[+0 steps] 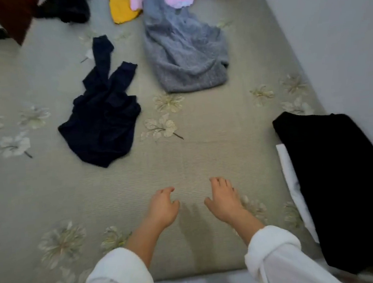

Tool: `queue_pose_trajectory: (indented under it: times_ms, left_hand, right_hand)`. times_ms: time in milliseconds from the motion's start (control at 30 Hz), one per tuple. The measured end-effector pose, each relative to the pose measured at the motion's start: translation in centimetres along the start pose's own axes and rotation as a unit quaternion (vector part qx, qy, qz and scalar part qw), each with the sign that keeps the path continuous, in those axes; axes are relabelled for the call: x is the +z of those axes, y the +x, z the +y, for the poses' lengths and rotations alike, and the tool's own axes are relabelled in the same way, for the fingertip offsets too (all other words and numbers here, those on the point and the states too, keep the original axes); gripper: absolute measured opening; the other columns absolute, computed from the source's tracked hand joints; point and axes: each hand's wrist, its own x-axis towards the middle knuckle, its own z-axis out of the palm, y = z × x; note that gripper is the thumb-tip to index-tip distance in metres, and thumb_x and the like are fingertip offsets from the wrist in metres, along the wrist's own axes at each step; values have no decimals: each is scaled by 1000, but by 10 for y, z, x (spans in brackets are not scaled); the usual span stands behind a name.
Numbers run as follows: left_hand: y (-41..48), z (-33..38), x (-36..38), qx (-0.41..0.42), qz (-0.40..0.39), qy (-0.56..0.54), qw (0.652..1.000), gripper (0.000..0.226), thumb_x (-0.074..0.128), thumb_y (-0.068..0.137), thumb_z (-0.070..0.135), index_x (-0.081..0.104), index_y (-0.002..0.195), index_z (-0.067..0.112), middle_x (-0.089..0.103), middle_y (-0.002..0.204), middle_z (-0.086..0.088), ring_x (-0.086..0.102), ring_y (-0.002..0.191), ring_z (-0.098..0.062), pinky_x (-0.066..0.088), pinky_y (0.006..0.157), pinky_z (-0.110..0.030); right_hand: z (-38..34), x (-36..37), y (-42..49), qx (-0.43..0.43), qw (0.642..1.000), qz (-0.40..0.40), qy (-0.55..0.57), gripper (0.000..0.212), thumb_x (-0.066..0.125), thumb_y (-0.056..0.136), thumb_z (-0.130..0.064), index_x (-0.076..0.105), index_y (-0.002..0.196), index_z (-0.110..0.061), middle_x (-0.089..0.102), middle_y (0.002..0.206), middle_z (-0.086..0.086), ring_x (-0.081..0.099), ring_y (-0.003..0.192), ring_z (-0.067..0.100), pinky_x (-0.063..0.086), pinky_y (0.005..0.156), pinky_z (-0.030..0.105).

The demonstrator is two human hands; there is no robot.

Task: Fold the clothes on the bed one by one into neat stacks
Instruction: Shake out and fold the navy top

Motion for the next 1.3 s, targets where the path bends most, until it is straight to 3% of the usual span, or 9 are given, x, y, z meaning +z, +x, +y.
queue_pose_trajectory:
  times_ms: [400, 733, 867, 933, 1033, 1133, 1200, 1233, 1300]
  left_hand:
    - [18, -267, -132, -112, 15, 10, 994, 49, 48, 96, 25, 39, 142, 11, 44, 144, -13, 42, 131, -26, 31, 106, -28]
    - [154, -277, -152, 12, 54, 49, 997, 64, 46, 96, 32, 15, 151, 21, 1, 161, -4, 2, 147, -21, 18, 117, -39]
    - [204, -270, -149, 64, 62, 97, 991, 79, 51, 94, 37, 0, 153, 22, -15, 160, -2, -14, 146, -20, 8, 118, -41]
    - [220, -274, -147, 64, 49, 126, 989, 69, 52, 95, 35, 13, 151, 26, -15, 160, -1, -17, 146, -22, 6, 118, -43]
    - [228, -284, -143, 58, 63, 133, 987, 30, 47, 98, 23, 45, 127, 29, -4, 161, 2, -14, 146, -23, 7, 118, -45]
    - [221, -291, -137, 88, 72, 87, 990, 22, 44, 100, 21, 49, 120, 26, 17, 159, 4, 4, 148, -19, 16, 117, -40]
    - [210, -296, -140, 98, 86, -33, 991, 11, 45, 99, 21, 50, 109, 25, 54, 135, -1, 44, 130, -20, 38, 103, -35]
    - [202, -299, -144, 94, 85, -98, 987, 6, 46, 98, 21, 46, 100, 27, 64, 111, -2, 59, 103, -18, 47, 87, -35]
    - [183, -304, -147, 73, 67, -151, 984, 13, 46, 98, 21, 38, 90, 28, 58, 76, 2, 54, 66, -13, 46, 66, -35]
  right_hand:
    - [-248, 74, 65, -33, 995, -95, -2, 56, 50, 93, -31, 31, 142, -10, 33, 144, 11, 30, 133, 28, 31, 108, 40]
    - [-284, 86, 191, -39, 995, -52, -77, 60, 49, 91, -25, 25, 145, -12, 30, 147, 6, 30, 134, 26, 32, 106, 40]
    - [-289, 89, 240, -80, 987, 18, -139, 73, 47, 92, -16, 7, 153, -19, 0, 162, -2, 6, 147, 21, 20, 114, 45]
    - [-287, 93, 259, -95, 977, 7, -189, 67, 48, 95, -21, 12, 152, -21, -6, 162, -2, -6, 148, 22, 13, 116, 47]
    - [-286, 103, 270, -95, 979, -4, -183, 38, 43, 100, -29, 38, 137, -23, 13, 160, 1, 4, 148, 21, 16, 113, 46]
    - [-284, 112, 264, -124, 984, 33, -124, 23, 39, 101, -28, 51, 119, -20, 46, 137, 2, 38, 133, 22, 28, 98, 36]
    - [-284, 110, 252, -124, 989, 46, -68, 16, 40, 100, -28, 51, 107, -18, 59, 109, 1, 54, 109, 23, 33, 86, 35]
    - [-283, 108, 244, -117, 991, 34, -51, 14, 40, 100, -28, 49, 104, -17, 62, 101, 2, 57, 101, 25, 37, 83, 35]
    - [-281, 109, 223, -107, 993, -29, -28, 16, 38, 101, -32, 44, 101, -17, 65, 95, 8, 60, 92, 31, 44, 81, 38]
